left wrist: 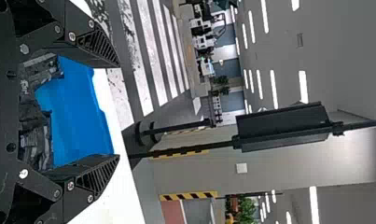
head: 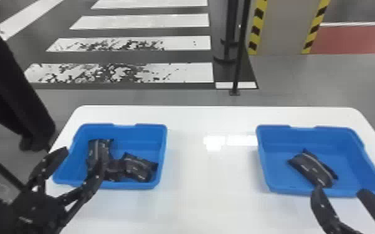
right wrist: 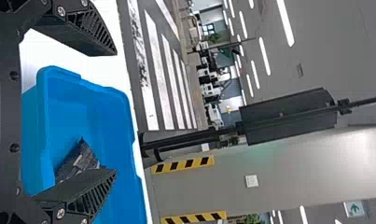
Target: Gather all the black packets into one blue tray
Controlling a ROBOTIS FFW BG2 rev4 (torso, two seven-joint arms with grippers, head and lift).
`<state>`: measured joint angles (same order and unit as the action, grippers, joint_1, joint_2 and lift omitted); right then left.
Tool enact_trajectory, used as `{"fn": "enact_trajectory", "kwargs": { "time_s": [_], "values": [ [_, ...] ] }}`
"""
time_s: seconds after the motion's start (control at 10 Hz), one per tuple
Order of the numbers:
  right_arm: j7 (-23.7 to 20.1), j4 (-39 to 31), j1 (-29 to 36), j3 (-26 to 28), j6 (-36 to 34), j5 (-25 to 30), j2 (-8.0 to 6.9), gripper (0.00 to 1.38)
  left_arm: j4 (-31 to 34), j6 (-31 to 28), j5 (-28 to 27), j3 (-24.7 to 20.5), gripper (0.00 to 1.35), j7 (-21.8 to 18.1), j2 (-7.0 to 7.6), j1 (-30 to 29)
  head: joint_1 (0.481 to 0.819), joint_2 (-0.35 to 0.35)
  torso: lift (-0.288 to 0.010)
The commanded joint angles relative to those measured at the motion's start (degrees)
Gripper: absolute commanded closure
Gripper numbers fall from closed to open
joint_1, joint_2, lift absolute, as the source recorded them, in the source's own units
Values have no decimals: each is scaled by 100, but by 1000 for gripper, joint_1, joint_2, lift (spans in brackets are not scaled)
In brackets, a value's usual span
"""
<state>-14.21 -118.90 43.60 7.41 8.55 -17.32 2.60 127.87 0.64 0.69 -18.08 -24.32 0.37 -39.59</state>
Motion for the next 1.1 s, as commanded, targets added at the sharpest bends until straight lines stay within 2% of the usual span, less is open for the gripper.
{"fn": "enact_trajectory", "kwargs": {
  "time_s": [0.0,0.2,0.3,0.5,0.7,0.9,1.0],
  "values": [
    [-29,-42,-184,2,-320,144,21,127,185,218,377,82,389,32,-37,-414,695,59,-110],
    [-117,-70,-549,36,-1009,464,56,127,354,232,799,208,389,41,-20,-906,695,53,-110],
    [-267,-13,-859,162,-1487,795,83,130,410,344,925,242,389,41,-11,-1103,695,50,-110],
    [-662,254,-1478,562,-2204,1332,74,134,453,513,1291,277,389,50,-29,-1328,695,21,-110],
    [-1110,718,-2265,996,-2935,2086,83,136,481,415,1485,288,389,50,-29,-1441,695,-22,-110],
    [-1497,1126,-3024,973,-4060,2406,346,137,481,372,1542,334,389,50,24,-1384,695,-93,-110],
    [-1585,1196,-3235,813,-4567,2383,496,137,481,316,1542,345,391,50,24,-1356,695,-111,-110]
  ]
}}
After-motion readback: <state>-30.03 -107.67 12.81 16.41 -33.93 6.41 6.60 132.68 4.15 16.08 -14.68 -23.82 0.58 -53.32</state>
